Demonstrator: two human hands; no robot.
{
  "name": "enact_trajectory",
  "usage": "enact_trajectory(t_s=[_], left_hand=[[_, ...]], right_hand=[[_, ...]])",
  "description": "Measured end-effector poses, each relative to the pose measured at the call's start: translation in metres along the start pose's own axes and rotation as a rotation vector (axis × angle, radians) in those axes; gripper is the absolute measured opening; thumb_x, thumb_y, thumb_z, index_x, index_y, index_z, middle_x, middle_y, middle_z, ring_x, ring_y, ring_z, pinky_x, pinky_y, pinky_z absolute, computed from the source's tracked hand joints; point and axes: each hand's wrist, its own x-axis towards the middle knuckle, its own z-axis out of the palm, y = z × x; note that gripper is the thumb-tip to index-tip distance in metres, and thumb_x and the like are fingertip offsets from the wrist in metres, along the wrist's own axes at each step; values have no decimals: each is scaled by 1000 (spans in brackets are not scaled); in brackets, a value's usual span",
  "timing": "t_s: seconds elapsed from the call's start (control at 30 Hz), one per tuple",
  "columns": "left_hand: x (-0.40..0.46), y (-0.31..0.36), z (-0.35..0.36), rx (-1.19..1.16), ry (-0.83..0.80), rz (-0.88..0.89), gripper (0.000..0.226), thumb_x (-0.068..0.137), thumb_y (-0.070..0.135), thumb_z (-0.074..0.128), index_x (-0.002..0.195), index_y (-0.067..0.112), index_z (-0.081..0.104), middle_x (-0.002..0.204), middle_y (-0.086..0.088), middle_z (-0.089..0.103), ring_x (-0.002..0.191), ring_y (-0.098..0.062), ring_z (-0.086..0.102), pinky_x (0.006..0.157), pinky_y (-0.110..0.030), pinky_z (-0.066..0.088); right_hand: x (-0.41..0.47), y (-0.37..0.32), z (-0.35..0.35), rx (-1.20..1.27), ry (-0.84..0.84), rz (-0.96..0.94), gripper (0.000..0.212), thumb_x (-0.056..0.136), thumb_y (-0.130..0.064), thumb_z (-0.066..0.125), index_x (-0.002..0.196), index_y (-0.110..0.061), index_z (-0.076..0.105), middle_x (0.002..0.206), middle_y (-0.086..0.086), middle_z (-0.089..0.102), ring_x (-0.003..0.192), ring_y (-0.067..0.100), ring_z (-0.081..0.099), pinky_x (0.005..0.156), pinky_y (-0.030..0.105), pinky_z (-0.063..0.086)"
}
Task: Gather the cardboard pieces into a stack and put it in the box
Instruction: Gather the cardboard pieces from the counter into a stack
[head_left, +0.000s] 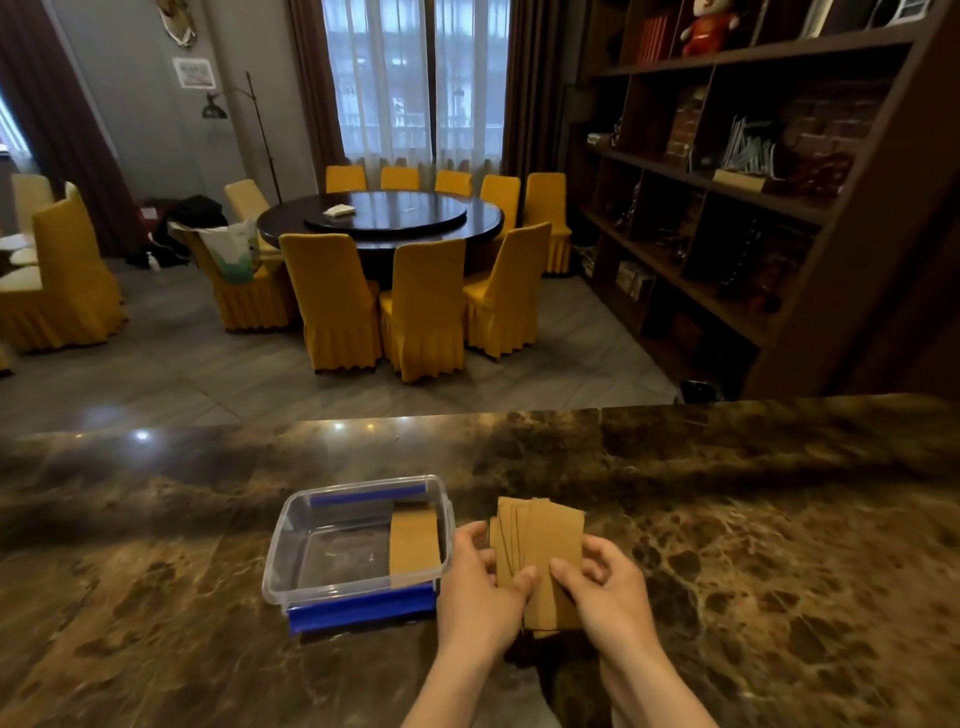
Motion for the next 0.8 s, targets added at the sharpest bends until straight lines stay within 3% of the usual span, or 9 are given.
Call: enact_trajectory(t_s=[0.07, 0.23, 0.37, 0.57, 0.8], left_hand=[[10, 5, 8, 83, 33, 5, 69, 85, 33, 81, 138, 33, 37, 99, 21, 62, 109, -13, 68, 99, -44, 58], [22, 2, 21, 337, 97, -10, 73, 83, 45, 79, 140, 29, 36, 127, 4, 67, 117, -18, 65, 98, -40, 57], [24, 3, 33, 450, 146, -40, 74, 81, 50, 78, 139, 28, 37, 135, 1, 58, 123, -20, 60, 101, -40, 55], [43, 5, 33, 486, 107, -196, 88, 81, 35, 83, 149, 21, 30, 141, -8, 57, 129, -28, 58, 101, -41, 54], [55, 7, 38, 433, 46, -308, 65, 84, 23, 80, 138, 18, 44, 135, -7, 63, 123, -27, 62, 97, -40, 56]], right_hand=[[15, -1, 3, -23, 14, 22, 29, 91, -9, 70, 112, -24, 58, 91, -6, 71, 83, 11, 70, 62, 26, 58], [36, 2, 21, -262, 96, 42, 30, 88, -16, 72, 109, -28, 54, 93, -3, 72, 98, 22, 68, 91, 46, 58], [39, 9, 30, -440, 157, -19, 24, 84, -22, 73, 100, -30, 56, 96, -2, 73, 110, 24, 62, 95, 39, 53], [47, 16, 32, -612, 119, -74, 46, 87, -28, 72, 130, -24, 56, 129, 1, 63, 128, 22, 51, 109, 35, 40], [55, 12, 23, -604, 70, -10, 47, 88, -23, 71, 133, -24, 57, 114, -2, 73, 123, 22, 56, 106, 36, 45]])
